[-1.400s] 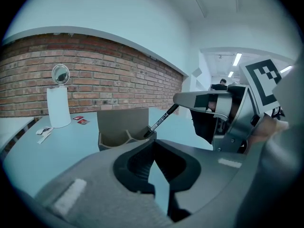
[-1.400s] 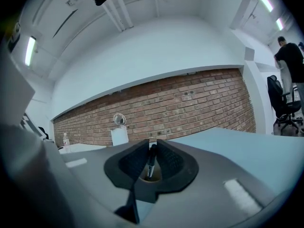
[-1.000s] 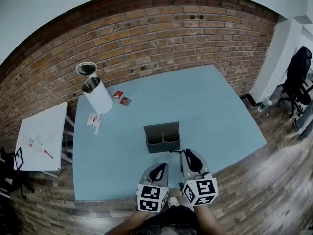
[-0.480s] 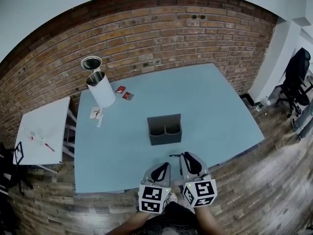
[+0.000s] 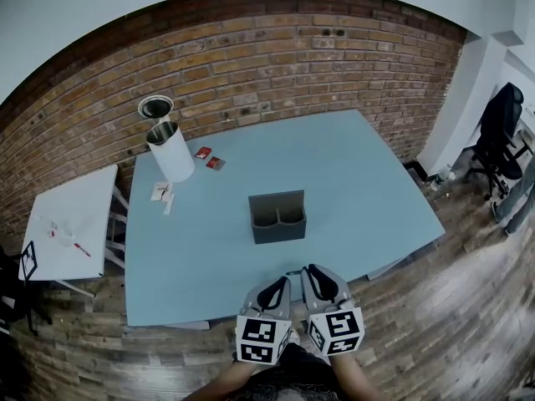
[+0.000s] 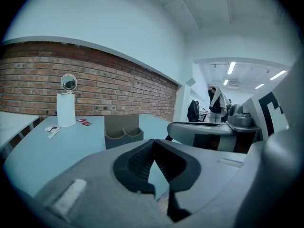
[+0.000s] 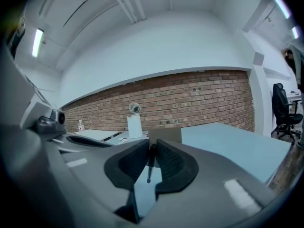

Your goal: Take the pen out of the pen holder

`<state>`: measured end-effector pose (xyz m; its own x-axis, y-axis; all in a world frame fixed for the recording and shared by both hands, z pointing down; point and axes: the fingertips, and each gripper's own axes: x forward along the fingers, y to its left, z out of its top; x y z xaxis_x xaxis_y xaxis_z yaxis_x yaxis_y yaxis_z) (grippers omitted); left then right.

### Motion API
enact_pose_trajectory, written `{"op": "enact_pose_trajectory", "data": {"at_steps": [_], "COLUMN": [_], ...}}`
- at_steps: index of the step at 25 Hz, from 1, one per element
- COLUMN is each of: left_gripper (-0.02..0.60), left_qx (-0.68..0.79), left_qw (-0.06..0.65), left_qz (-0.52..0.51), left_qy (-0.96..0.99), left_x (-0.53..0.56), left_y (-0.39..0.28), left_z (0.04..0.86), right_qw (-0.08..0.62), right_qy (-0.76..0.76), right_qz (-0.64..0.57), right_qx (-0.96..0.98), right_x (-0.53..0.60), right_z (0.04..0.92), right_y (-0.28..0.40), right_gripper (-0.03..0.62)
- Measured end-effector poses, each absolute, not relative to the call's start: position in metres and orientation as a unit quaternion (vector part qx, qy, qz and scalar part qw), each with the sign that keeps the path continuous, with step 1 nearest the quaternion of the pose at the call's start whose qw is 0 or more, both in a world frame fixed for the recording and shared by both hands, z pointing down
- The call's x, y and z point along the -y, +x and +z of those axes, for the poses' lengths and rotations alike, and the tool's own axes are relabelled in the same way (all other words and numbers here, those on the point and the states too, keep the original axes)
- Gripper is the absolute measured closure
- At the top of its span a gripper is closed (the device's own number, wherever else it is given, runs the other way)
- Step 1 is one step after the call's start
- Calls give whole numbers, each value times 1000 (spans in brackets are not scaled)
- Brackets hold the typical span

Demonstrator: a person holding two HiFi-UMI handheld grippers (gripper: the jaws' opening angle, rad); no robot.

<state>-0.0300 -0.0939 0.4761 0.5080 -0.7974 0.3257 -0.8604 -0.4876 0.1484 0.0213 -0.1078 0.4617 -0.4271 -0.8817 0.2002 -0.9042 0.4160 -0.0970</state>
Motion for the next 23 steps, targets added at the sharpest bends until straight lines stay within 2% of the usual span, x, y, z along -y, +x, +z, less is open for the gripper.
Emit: {"op": "enact_pose_trajectory", "data": {"at_steps": [23], "left_gripper": [583], "left_qx": [479], "left_qw": [155], "left_qz": [100], "left_qy": [858], "left_x": [75], "left_y": [-19], "left_z": [479], "right_qw": [79], "right_qy": [525], "right_qz": [98], "right_qx": [842], "right_x": [84], "right_z": [471], "right_y": [26], "right_gripper": [542]}}
